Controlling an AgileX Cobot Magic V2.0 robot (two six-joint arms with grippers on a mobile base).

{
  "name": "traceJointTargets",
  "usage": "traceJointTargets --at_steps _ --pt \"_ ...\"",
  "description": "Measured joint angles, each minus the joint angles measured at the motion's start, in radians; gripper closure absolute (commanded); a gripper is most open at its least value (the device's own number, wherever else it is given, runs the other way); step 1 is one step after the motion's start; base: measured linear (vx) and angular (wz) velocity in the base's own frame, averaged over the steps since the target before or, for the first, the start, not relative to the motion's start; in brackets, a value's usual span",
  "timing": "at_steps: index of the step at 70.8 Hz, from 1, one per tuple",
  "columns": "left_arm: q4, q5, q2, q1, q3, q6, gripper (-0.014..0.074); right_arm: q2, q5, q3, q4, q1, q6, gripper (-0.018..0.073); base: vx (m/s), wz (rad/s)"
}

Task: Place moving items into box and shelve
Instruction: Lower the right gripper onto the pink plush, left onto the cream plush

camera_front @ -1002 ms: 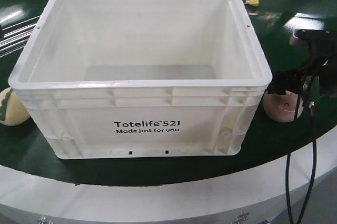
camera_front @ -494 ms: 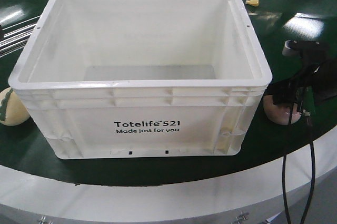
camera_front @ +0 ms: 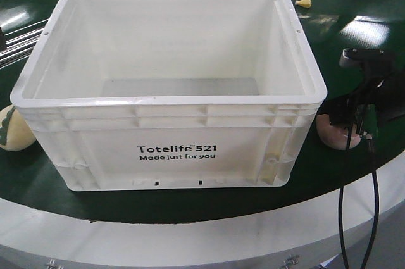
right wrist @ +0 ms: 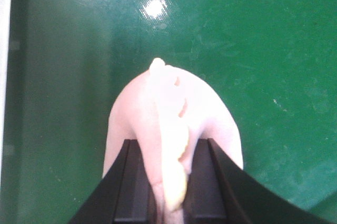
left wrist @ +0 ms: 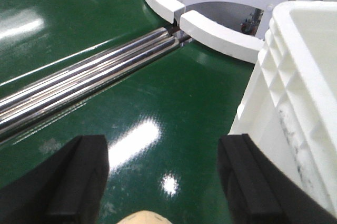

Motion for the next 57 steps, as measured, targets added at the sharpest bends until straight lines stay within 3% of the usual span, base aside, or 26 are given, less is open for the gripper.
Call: traceJointTargets --at_steps 24,57 --pt "0.063 0.093 0.096 0.0 0.0 -0.001 0.004 0.0 0.0 0.0 0.0 0.0 0.0 0.0574 0.0 0.0" --pt "0.071 0.128 0.131 0.0 -0.001 -0.001 0.004 0.0 0.0 0.0 0.0 0.0 0.0 0.0574 0.0 0.0"
